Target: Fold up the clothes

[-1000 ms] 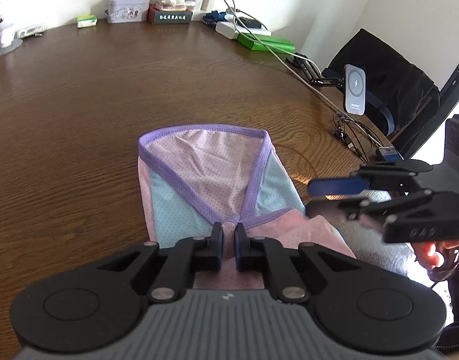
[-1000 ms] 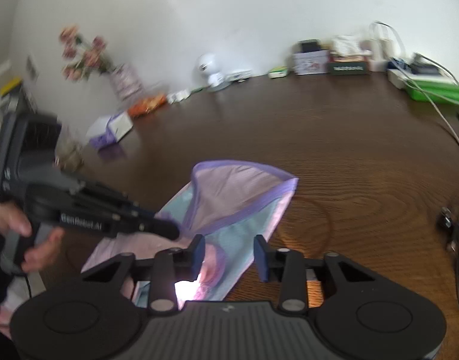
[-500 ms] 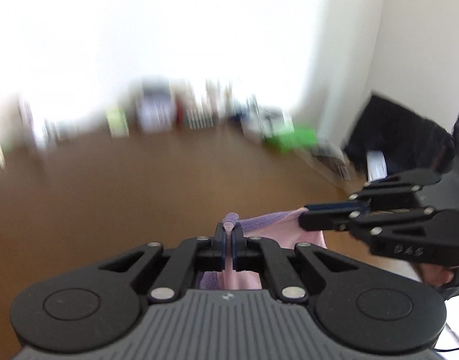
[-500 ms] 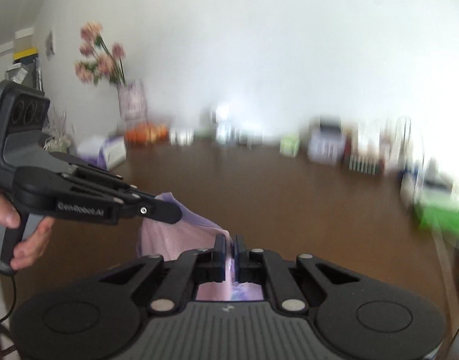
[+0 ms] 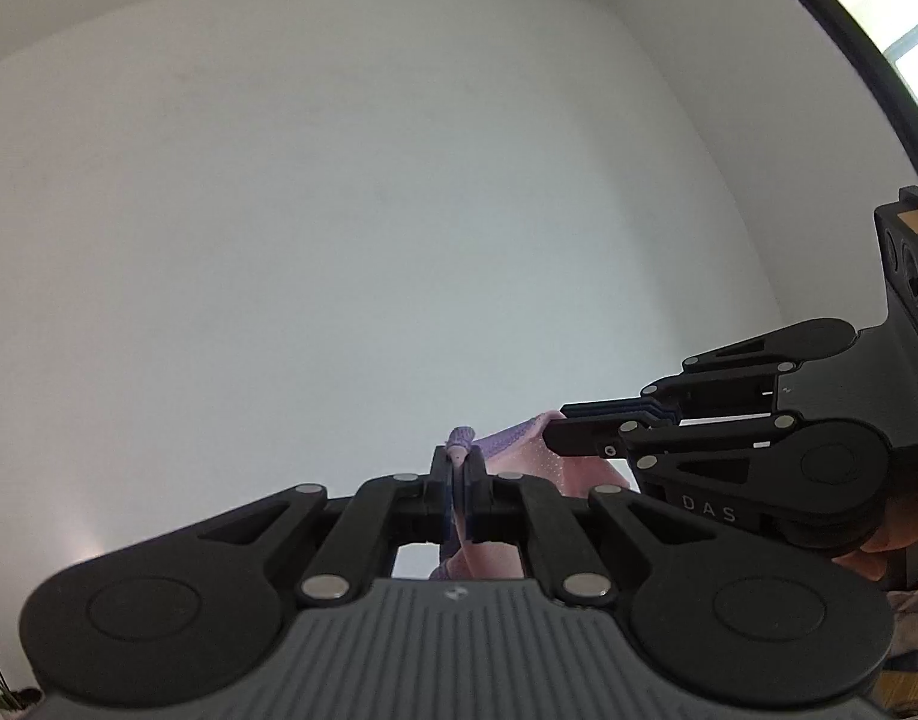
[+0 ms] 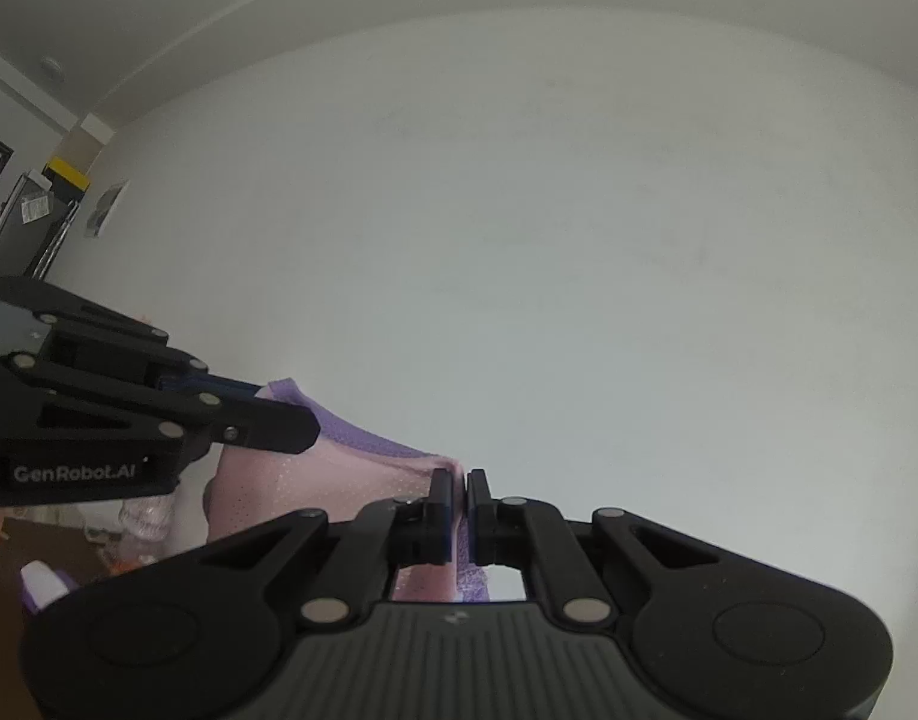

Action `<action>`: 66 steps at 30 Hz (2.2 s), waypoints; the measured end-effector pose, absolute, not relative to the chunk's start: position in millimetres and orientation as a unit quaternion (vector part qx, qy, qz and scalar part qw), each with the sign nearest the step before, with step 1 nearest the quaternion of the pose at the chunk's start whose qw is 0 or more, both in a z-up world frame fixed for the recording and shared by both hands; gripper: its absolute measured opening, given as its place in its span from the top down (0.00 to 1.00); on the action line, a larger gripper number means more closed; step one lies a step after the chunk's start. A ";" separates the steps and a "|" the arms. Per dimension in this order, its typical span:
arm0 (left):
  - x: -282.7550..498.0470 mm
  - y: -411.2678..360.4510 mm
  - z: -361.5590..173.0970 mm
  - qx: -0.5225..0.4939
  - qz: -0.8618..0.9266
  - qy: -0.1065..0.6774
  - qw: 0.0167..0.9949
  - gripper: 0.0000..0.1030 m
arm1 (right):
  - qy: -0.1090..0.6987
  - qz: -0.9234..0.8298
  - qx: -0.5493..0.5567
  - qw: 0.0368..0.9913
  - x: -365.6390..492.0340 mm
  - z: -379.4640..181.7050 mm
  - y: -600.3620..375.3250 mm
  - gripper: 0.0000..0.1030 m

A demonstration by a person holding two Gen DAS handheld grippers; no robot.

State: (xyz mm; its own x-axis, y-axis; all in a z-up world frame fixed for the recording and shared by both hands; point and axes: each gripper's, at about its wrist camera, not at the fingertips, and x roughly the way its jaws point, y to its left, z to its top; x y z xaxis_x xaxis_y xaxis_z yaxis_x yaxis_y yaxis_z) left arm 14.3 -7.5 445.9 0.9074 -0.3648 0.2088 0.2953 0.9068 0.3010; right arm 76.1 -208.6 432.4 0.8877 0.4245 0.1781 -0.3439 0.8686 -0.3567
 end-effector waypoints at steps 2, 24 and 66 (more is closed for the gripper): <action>-8.4 -4.0 457.4 0.125 -0.174 -0.159 0.964 0.97 | -0.147 0.194 -0.171 0.955 56.8 449.2 -209.9 0.97; -63.5 54.5 74.0 -0.096 -0.241 0.327 0.909 0.49 | 0.265 0.347 -0.072 0.897 -64.9 52.1 -257.4 0.71; 3.6 105.6 81.0 -0.165 -0.037 0.333 0.928 0.55 | 0.323 0.231 0.064 0.915 51.2 60.1 -285.2 0.62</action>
